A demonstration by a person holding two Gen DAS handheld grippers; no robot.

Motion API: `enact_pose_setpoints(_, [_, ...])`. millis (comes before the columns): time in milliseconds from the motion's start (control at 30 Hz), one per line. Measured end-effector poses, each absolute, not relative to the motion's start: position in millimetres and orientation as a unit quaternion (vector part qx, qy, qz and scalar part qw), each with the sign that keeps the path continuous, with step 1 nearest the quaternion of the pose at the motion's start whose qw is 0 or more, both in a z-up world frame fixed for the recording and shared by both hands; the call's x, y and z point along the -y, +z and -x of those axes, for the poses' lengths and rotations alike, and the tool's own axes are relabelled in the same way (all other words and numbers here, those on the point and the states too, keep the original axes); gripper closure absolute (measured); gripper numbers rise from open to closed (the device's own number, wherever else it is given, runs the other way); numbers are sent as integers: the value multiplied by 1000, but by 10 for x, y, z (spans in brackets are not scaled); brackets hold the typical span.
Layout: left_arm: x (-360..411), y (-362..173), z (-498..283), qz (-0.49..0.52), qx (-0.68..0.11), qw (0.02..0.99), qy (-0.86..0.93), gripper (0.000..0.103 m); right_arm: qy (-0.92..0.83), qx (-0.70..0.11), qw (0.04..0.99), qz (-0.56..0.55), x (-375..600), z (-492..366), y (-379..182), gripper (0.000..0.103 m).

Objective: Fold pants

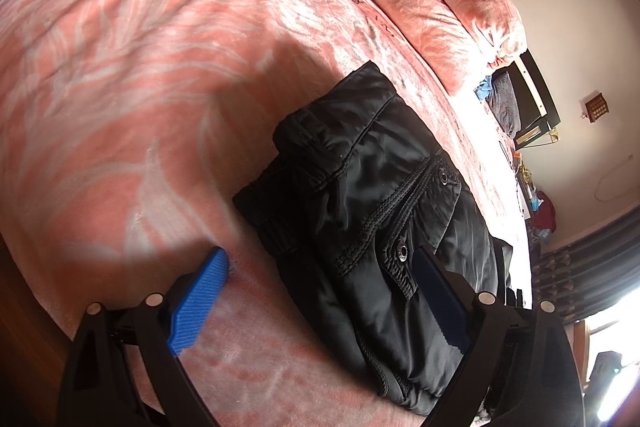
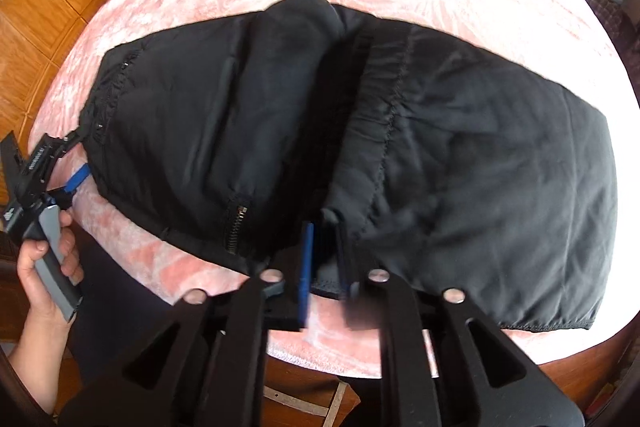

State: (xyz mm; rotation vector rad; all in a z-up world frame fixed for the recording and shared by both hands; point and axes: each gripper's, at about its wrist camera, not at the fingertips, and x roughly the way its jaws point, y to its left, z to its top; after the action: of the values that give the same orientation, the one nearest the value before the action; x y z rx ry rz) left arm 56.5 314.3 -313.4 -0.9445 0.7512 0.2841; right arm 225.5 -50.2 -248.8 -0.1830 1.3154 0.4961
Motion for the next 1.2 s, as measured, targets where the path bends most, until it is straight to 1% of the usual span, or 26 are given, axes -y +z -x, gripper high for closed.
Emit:
enact_pose_setpoints(33, [-3154, -3138, -565, 446, -353, 812, 130, 9, 236, -604, 757, 80, 506, -2274, -2424, 64])
enact_pose_setpoints(100, [-3194, -3127, -573, 455, -360, 805, 121, 9, 260, -607, 747, 74, 510, -2341, -2283, 60])
enact_pose_setpoints(167, [-3268, -3137, -546, 485, -357, 790, 111, 9, 283, -613, 735, 63, 498, -2469, -2118, 48])
enact_pose_setpoints(200, [-3311, -3159, -536, 507, -356, 778, 106, 8, 301, -620, 723, 52, 478, -2544, -2046, 37])
enact_pose_setpoints(267, [-3411, -3205, -533, 552, -352, 749, 97, 6, 341, -627, 699, 47, 345, -2692, -1897, 33])
enact_pose_setpoints(333, [-3508, -3261, -543, 592, -349, 721, 89, 5, 373, -630, 679, 61, 100, -2861, -1755, 23])
enact_pose_setpoints(400, [-3574, -3302, -558, 618, -348, 700, 84, 5, 404, -635, 654, 80, -217, -3049, -1659, 18])
enact_pose_setpoints(567, [-3601, -3350, -625, 648, -349, 673, 75, 5, 464, -639, 596, 145, -1113, -3409, -1605, 14])
enact_pose_setpoints(733, [-3582, -3393, -716, 666, -349, 655, 76, 6, 501, -653, 534, 195, -2005, -3643, -1899, 14])
enact_pose_setpoints(800, [-3555, -3384, -707, 671, -338, 655, 79, 12, 512, -655, 514, 212, -2326, -3707, -2057, 14])
enact_pose_setpoints(833, [-3543, -3389, -712, 670, -339, 655, 85, 17, 518, -659, 500, 218, -2478, -3725, -2150, 14])
enact_pose_setpoints(933, [-3524, -3432, -689, 674, -333, 653, 99, 25, 534, -665, 463, 242, -2902, -3760, -2438, 14])
enact_pose_setpoints(1200, [-3519, -3469, -640, 676, -317, 656, 110, 26, 563, -666, 375, 314, -3575, -3591, -3069, 14])
